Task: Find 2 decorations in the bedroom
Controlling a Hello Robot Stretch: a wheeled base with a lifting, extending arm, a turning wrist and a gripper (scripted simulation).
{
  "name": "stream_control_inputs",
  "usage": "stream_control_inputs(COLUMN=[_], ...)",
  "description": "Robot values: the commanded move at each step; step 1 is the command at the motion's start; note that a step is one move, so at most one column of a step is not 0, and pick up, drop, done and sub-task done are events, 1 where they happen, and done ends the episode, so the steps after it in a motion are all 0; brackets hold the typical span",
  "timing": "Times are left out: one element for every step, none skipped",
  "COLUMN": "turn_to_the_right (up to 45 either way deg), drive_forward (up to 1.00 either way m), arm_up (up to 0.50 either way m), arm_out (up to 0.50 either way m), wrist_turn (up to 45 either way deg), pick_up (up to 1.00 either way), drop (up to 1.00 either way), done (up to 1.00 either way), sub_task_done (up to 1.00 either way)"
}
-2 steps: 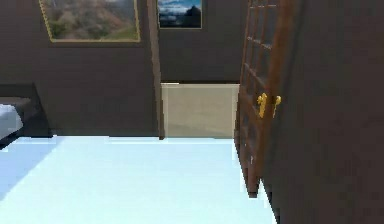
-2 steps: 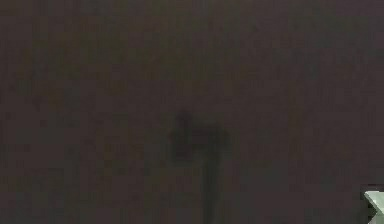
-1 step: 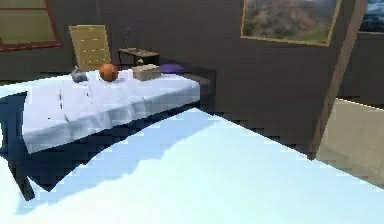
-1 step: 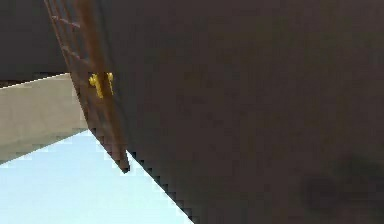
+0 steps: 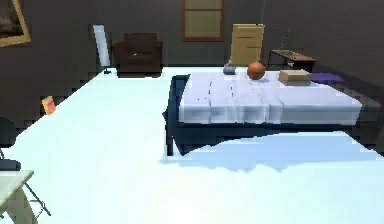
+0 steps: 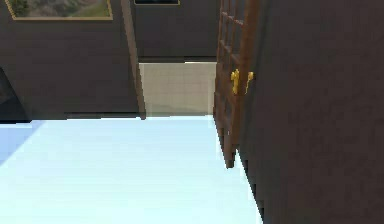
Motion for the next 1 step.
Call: stream_control_inputs(turn_to_the_right=[0.0], drive_forward=[0.5], arm_up=[0.0], arm_out=[0.0], wrist_turn=[0.0], pick_up=[0.0], drop=[0.0], done=[0.0], sub_task_done=[0.0])
